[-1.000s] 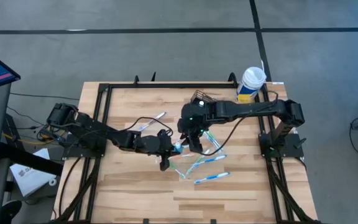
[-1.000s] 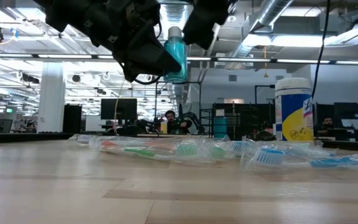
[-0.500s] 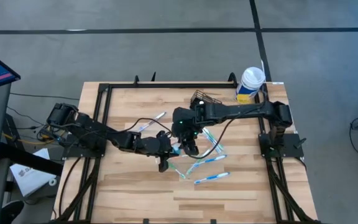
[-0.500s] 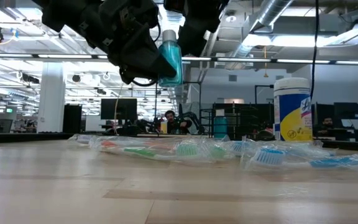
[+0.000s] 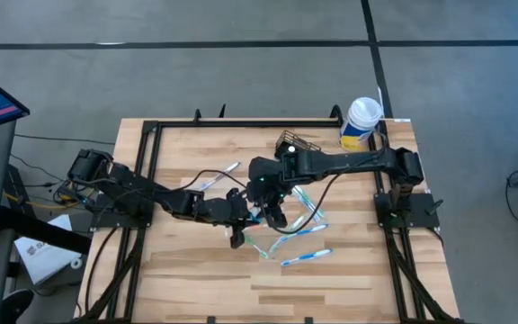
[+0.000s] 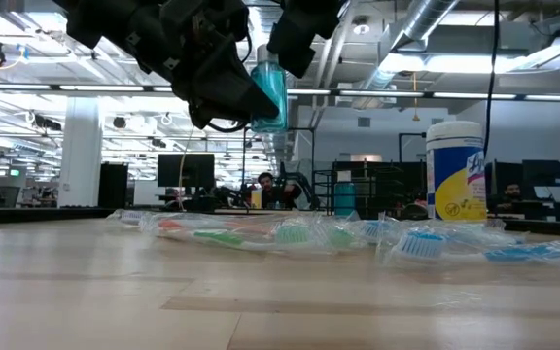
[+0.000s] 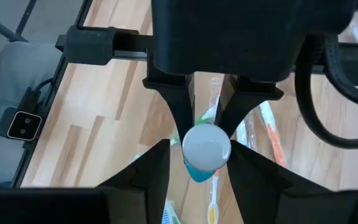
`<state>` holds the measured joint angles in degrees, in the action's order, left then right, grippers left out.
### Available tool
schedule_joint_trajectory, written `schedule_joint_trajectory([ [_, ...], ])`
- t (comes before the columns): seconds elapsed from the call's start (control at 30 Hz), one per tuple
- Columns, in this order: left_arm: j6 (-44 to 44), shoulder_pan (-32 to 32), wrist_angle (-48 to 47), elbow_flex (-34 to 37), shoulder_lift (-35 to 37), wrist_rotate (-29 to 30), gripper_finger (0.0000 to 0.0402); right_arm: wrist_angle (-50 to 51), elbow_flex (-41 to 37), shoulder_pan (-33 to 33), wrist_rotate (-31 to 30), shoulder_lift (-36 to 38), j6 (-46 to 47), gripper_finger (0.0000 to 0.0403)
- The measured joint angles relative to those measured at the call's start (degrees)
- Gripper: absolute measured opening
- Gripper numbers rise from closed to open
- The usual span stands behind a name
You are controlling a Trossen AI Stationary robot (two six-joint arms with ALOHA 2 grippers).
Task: Pick & Place toothbrushing station
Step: Put the mouthwash bottle into the mesh organizer
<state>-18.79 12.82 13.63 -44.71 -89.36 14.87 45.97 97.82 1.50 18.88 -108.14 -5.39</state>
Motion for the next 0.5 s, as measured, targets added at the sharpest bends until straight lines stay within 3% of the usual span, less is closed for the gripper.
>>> schedule_joint_trajectory([
  [0.5, -0.09, 0.0, 0.01, 0.07, 0.0, 0.75, 0.0049, -2.14, -0.87, 0.09, -1.7, 0.04, 0.88, 0.0179],
])
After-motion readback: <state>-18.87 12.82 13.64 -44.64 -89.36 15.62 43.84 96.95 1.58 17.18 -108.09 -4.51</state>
